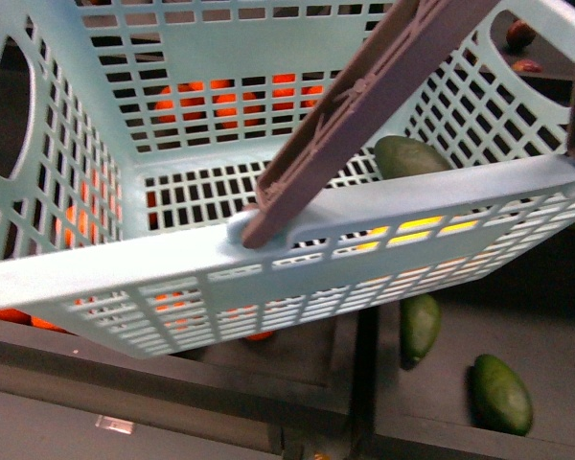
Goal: Pick mango and avocado into basket
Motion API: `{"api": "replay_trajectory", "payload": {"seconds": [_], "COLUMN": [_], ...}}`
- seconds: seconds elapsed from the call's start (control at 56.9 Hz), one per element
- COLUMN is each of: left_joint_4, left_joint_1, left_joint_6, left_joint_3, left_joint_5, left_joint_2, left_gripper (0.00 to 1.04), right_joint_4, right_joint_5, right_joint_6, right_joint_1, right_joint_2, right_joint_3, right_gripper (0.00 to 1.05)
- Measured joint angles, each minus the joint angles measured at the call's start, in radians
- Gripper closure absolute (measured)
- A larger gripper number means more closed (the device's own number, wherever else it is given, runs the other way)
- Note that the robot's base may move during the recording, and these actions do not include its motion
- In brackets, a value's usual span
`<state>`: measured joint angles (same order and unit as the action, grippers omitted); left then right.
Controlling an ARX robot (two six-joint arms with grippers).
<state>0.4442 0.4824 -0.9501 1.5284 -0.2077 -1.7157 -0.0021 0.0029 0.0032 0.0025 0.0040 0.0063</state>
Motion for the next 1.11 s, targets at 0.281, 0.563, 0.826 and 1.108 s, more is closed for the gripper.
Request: {"api": "replay_trajectory", "payload": {"seconds": [0.281,0.563,0.826,1.108], "left_joint_4": [0.001,0.000,0.000,0.000], "left_joint_1": [-0.016,-0.012,-0.013,-0.011], "left_joint_6": [0.011,0.005,0.008,0.007], "left_joint_3": [0.000,0.000,0.000,0.000], "left_joint_5": [0.027,0.007,0.023,0.015], "left_joint_2": [0.000,0.000,0.000,0.001], "left_gripper": [0.99,0.99,0.99,0.99], "right_joint_4": [0.000,0.000,-0.002,-0.001], "right_joint_5": [-0.001,-0.001,-0.002,-0.001], "right_joint_6": [0.000,0.000,0.000,0.000], "right_joint_1": [0.000,0.000,0.000,0.000], "right_joint_2": [0.000,0.000,0.000,0.000], "right_joint_3": [0.000,0.000,0.000,0.000], "right_gripper": [0.08,0.08,0.08,0.08]}}
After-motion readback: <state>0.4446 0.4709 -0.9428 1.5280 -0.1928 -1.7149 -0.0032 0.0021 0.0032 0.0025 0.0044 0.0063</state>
